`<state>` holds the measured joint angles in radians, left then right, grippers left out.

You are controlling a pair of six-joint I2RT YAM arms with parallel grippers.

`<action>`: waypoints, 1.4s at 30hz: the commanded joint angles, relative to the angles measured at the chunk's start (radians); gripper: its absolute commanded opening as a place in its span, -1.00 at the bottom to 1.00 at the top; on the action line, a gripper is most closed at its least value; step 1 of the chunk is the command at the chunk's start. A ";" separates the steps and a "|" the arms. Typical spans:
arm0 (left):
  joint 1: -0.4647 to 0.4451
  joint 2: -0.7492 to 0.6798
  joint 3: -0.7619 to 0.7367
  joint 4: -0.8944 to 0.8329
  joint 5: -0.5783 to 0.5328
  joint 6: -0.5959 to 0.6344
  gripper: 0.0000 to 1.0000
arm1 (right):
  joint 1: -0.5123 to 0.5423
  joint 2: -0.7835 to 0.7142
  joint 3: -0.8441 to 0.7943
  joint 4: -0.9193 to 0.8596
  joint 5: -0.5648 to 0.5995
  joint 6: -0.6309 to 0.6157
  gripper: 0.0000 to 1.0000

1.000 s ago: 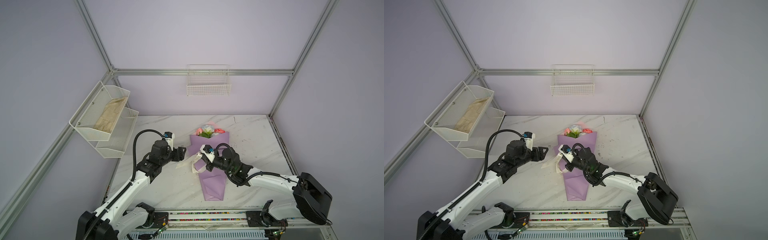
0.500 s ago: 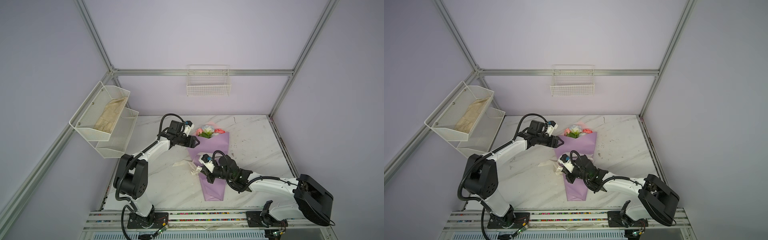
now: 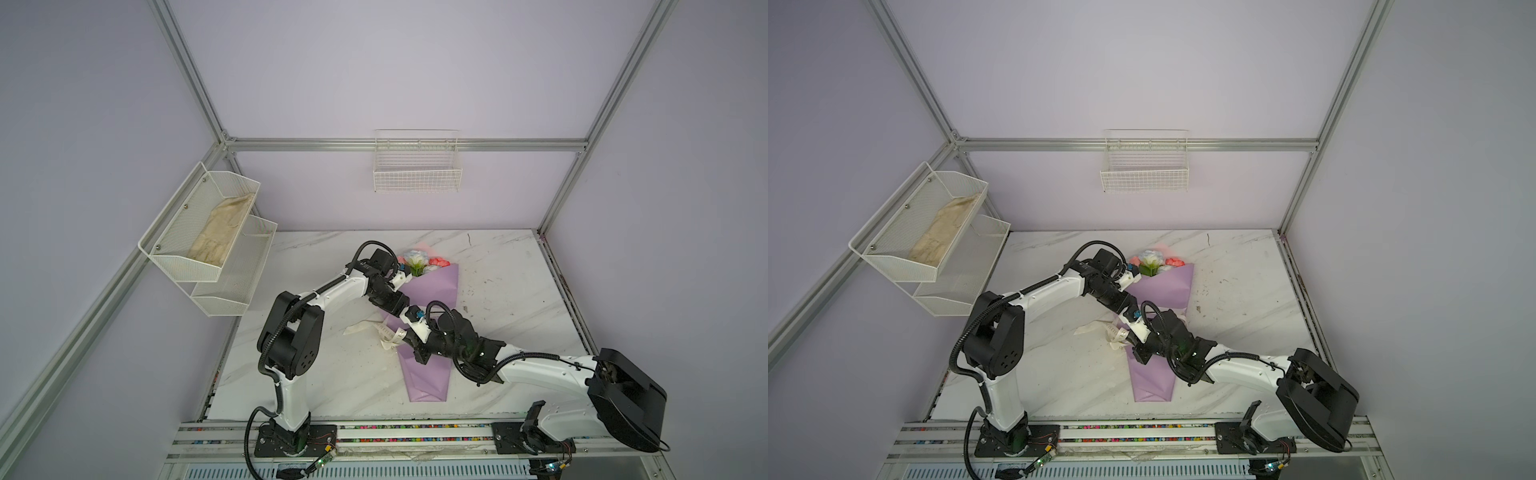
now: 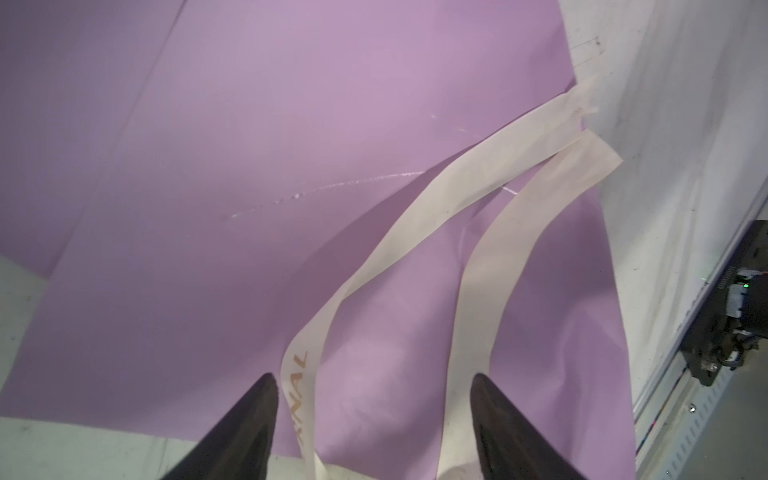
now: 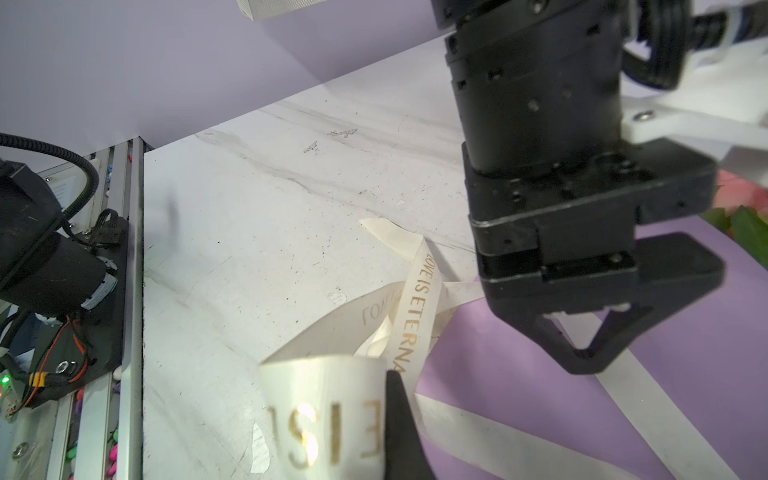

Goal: Tie the bouquet of fake flowers

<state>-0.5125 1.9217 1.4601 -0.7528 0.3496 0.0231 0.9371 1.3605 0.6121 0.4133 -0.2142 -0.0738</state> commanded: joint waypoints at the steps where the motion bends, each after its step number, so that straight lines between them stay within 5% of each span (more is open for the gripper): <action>1: -0.016 0.029 0.102 -0.047 -0.085 0.060 0.29 | 0.005 -0.018 0.002 0.022 0.031 0.015 -1.00; 12: -0.025 -0.033 0.114 -0.038 -0.215 0.021 -1.00 | 0.003 -0.019 0.034 -0.041 0.137 0.060 -1.00; 19: 0.063 -0.283 -0.074 0.107 -0.376 -0.228 -1.00 | -0.021 0.008 0.138 -0.193 0.279 0.197 -1.00; 29: 0.240 -0.568 -0.420 0.167 -0.441 -0.558 -1.00 | -0.201 0.144 0.372 -0.544 0.398 0.360 -1.00; 42: 0.253 -0.561 -0.552 0.154 -0.411 -0.635 -0.91 | -0.188 0.287 0.646 -0.695 0.760 0.137 -1.00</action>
<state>-0.2619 1.3724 0.9543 -0.6121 -0.0601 -0.5835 0.7395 1.6436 1.2335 -0.2481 0.4198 0.1482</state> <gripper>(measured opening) 0.059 0.046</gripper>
